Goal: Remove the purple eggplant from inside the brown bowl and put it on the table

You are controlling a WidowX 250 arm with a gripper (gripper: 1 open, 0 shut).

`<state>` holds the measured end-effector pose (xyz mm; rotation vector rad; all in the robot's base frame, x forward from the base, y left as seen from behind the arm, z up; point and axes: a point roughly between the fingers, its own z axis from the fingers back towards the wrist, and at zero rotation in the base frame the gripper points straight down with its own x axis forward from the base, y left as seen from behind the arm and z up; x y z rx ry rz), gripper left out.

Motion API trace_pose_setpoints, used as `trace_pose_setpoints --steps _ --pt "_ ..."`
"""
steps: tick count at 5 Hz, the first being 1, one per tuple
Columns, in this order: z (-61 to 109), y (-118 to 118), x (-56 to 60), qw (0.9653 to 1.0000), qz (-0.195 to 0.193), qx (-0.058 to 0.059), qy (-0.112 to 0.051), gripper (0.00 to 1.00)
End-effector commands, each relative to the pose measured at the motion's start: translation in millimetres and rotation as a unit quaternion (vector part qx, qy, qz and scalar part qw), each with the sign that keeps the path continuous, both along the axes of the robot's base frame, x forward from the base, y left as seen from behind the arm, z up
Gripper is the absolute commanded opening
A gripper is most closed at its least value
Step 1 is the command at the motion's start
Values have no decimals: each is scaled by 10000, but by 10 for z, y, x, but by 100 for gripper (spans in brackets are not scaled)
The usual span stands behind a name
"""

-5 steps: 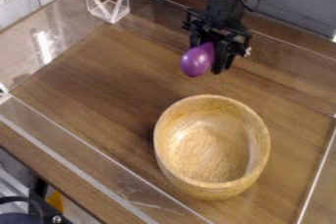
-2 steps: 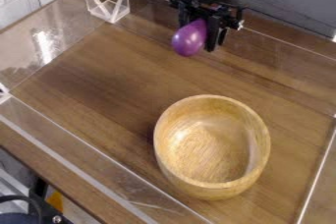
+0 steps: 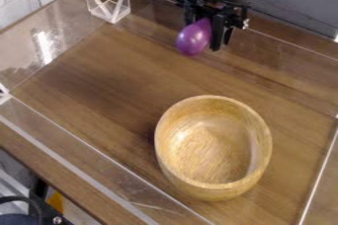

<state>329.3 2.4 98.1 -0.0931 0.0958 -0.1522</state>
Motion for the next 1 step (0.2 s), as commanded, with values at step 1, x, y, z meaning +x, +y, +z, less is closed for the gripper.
trace_pose_setpoints --steps 1 --pt "37 -128 18 9993 -310 -55 -223 0"
